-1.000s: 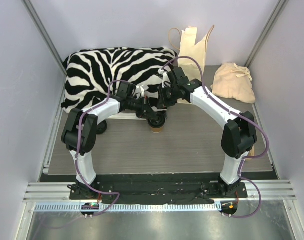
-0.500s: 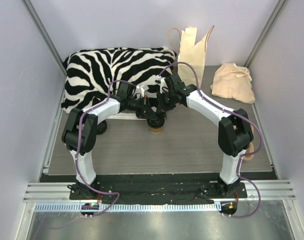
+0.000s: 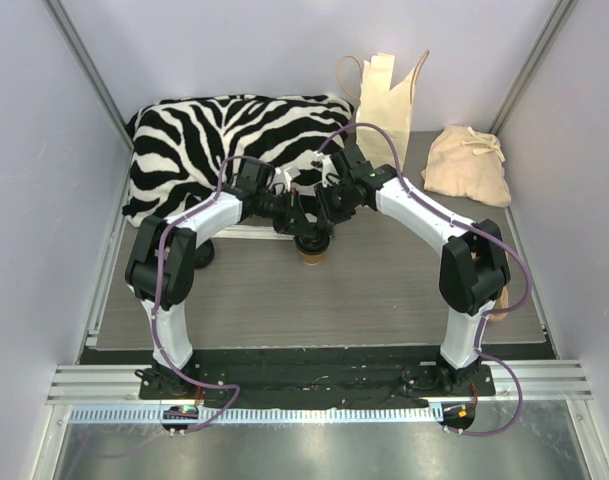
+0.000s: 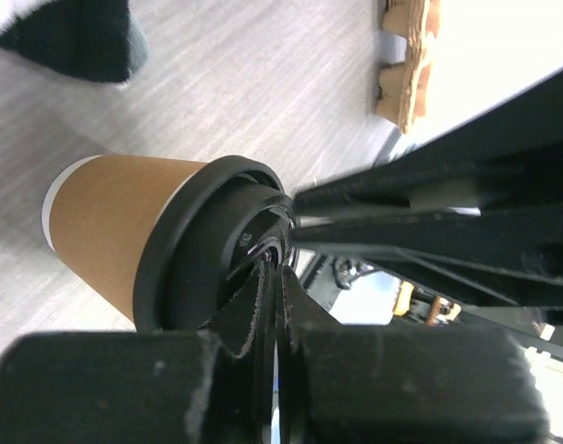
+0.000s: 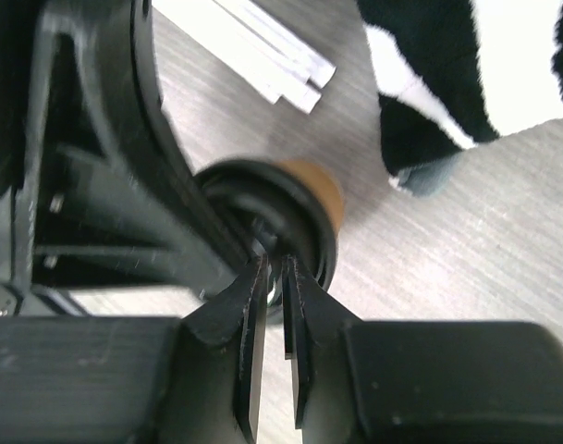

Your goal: Pack the takeout coffee

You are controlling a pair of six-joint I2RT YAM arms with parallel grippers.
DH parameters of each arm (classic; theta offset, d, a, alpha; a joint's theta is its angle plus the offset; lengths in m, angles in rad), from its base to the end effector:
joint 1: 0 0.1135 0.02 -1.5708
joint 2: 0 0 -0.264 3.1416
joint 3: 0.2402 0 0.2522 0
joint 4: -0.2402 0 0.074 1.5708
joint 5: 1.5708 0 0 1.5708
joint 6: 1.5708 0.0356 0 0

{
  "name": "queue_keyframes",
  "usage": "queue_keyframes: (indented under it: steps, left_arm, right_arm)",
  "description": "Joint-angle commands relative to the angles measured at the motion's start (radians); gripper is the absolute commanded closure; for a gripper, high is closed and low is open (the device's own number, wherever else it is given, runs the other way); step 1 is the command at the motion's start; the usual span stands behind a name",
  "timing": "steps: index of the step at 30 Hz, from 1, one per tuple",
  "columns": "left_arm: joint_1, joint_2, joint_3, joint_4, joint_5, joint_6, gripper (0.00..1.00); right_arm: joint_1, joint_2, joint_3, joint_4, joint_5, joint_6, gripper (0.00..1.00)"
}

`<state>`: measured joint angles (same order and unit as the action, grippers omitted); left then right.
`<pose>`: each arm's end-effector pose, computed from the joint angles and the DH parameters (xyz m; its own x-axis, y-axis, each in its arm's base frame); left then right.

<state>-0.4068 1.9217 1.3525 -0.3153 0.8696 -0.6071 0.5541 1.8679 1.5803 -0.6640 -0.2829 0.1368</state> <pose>0.3666 -0.1876 0.2049 -0.9828 0.0227 -0.1832 0.1695 0.5039 -0.8470 0.3451 0.2252 0.2659 -0.7737 -0.3247 -0.5440 -0.5426 0.7829 0.3043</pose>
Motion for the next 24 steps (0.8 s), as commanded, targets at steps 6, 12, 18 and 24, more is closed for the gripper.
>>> queue_keyframes:
  steps: [6, 12, 18, 24]
  left_arm:
    - [0.0, -0.202, 0.07, -0.094, -0.128, 0.053, 0.79]
    - [-0.004, -0.276, 0.086, -0.292, -0.346, 0.238, 0.71]
    - [-0.043, -0.216, 0.149, -0.403, -0.498, 0.355, 0.69]
    - [-0.089, -0.162, 0.192, -0.401, -0.57, 0.411, 0.72]
  right_arm:
    - [-0.002, -0.125, -0.048, -0.014, -0.085, 0.032, 0.8]
    - [-0.002, -0.099, -0.08, 0.023, -0.107, 0.055, 0.8]
    - [-0.005, -0.055, -0.089, 0.043, -0.128, 0.067, 0.81]
    - [-0.011, -0.03, -0.112, 0.047, -0.13, 0.072, 0.83]
